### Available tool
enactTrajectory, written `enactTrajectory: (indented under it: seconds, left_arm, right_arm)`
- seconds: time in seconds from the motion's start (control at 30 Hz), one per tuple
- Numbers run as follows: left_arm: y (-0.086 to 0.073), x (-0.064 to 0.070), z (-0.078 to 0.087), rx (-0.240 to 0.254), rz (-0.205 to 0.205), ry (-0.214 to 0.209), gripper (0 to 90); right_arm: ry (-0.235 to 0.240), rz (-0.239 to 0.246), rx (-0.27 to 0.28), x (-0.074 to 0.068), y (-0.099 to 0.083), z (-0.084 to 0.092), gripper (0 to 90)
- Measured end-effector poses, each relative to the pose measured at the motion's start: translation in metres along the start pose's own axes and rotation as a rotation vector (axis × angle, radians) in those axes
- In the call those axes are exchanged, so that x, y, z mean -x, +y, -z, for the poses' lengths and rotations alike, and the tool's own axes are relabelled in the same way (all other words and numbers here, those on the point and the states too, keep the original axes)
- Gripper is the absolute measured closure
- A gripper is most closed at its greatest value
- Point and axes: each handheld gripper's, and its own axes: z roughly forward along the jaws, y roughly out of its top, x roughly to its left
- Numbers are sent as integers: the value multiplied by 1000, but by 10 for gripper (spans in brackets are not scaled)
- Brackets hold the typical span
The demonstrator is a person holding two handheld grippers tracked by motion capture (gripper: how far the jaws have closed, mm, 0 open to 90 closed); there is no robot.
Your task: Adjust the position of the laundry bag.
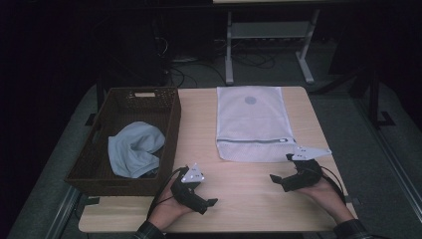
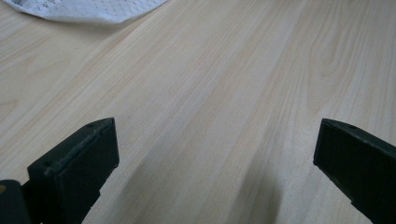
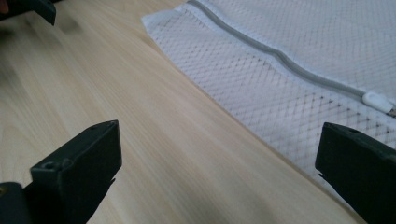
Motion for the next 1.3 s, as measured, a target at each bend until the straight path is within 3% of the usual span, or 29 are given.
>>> enactTrajectory:
  seconds: [0.53,0.77,0.9,1.2,1.3]
  left_arm:
    - [0,0,1,11,12,-6,0]
    - [0,0,2,11,10,-5,0]
    - [0,-1,2,10,12,-6,0]
    - [0,0,2,9,12,-9,0]
    - [0,0,2,6,12,-8,0]
  right_arm:
    - [3,-5,30,8,19,-5,1]
    - [-1,12,13,11,28,-11,1]
    - [-2,-10,23,14,32,-13,1]
    - [-14,-9,23,18,41,-18,2]
    - [-7,-20,38,21,43,-20,51]
